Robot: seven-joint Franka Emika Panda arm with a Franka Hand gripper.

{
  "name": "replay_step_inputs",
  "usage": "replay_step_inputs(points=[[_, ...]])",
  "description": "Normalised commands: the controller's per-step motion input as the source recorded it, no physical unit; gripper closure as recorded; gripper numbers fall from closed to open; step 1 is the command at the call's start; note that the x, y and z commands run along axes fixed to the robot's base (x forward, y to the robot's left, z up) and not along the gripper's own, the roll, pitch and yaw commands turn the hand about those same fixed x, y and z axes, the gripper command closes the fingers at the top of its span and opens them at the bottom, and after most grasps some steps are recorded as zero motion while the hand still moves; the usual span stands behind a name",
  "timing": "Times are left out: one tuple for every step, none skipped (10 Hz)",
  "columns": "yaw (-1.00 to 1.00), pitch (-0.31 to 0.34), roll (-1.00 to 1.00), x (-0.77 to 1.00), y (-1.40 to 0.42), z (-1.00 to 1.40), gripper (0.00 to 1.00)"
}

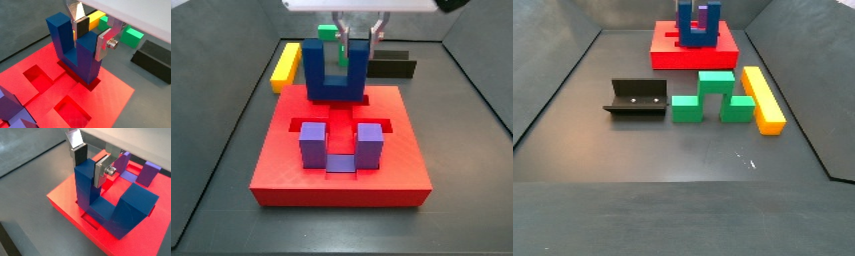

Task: Pick up the blue object. Move up. Place the blue object on the fixture. Regrasp the blue object. Move to above the board. Insert the blue object.
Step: Insert the blue object.

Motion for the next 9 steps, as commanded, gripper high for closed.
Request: replay_step_inputs(points=[[0.00,0.020,0.00,0.10,-0.10,-0.11,1.00],[0.05,0.019,0.01,0.25,-0.16,-0.02,1.00],[0.07,0.026,0.05,0.29,-0.14,0.00,1.00],[0.09,0.041,0.06,0.31,-0.13,0.00,1.00],[0.03,0.036,0.11,0.13,-0.04,-0.25,1.00],[0.00,0.026,0.09,0.05,0.00,-0.38,1.00],[0.00,0.021,0.00,0.00,0.17,-0.31,1.00],[0.21,0.000,-0.20,0.00,0.25,-0.27,1.00],[0.30,-0.011,-0.15,0.03,0.17,-0.52,1.00]])
